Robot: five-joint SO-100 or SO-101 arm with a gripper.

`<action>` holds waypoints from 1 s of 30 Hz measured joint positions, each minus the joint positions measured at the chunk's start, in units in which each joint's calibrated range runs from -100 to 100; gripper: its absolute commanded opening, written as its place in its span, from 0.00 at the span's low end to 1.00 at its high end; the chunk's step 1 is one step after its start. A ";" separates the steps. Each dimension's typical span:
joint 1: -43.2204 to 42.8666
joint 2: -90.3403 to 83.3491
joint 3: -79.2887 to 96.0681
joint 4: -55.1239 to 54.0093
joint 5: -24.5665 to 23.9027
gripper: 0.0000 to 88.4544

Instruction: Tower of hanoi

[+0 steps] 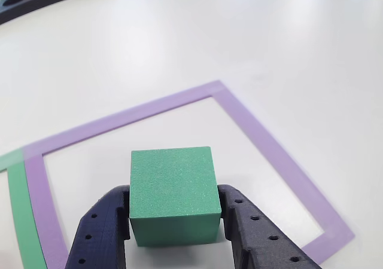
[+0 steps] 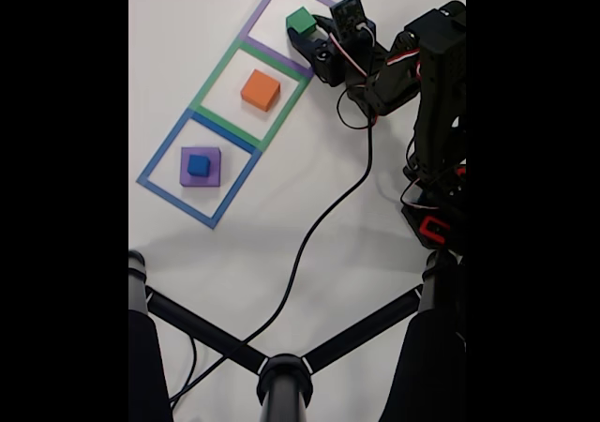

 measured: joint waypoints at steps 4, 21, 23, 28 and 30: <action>0.00 0.00 0.00 -0.40 0.00 0.21; -0.25 -11.14 2.79 8.59 0.00 0.24; 0.08 -16.72 2.96 14.53 0.20 0.16; 0.90 -34.11 2.35 36.92 0.59 0.00; 0.82 -41.37 0.35 48.48 0.59 0.00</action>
